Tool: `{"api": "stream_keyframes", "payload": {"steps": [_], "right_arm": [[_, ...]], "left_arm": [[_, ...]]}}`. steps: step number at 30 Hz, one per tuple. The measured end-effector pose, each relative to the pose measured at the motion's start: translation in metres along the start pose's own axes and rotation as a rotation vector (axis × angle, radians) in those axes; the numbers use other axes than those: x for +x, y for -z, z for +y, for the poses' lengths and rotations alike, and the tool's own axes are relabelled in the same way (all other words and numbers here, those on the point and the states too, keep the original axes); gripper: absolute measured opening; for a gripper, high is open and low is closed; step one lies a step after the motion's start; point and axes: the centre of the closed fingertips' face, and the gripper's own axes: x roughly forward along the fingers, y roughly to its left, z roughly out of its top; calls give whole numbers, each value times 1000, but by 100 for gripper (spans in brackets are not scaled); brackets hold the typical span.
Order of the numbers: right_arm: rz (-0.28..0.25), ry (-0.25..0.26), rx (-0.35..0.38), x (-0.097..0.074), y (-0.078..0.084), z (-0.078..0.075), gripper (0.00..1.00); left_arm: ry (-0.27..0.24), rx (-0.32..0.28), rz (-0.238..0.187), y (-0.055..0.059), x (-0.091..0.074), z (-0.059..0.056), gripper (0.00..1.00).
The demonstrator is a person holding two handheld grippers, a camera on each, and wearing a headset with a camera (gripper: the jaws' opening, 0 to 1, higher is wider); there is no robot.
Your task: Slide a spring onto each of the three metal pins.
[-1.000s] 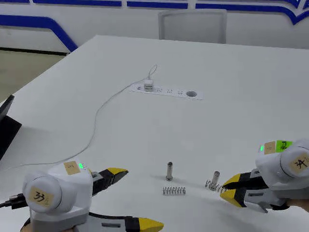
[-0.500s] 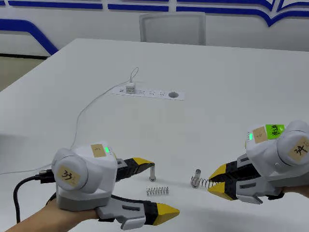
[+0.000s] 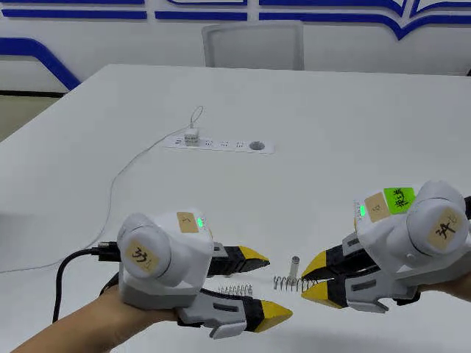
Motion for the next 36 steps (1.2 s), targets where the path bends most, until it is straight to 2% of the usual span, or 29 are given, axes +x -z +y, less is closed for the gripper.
{"api": "stream_keyframes", "payload": {"steps": [3,6,8,10,14,22,26,30,31,36], "right_arm": [[8,-1,-20,1,0,2,10],[12,-3,-26,1,0,3,10],[12,-4,-32,1,-1,4,10],[15,-3,-37,1,-2,5,10],[21,-3,-44,1,-3,7,10],[20,-5,-54,0,-7,8,10],[32,-11,-65,0,-6,9,10],[40,-16,-70,2,-5,12,10],[42,-14,-73,2,-4,13,10],[40,-29,-46,3,-2,15,10]], "left_arm": [[14,40,28,3,3,-3,42],[23,61,41,3,5,-5,37],[1,86,49,2,6,-1,38],[4,87,48,0,6,-1,38],[15,96,59,-1,6,-2,25],[30,114,85,2,6,-6,20],[48,122,105,5,8,-11,13],[60,153,133,7,9,-14,12],[57,183,142,8,9,-14,12],[61,217,149,11,9,-16,11]]}}
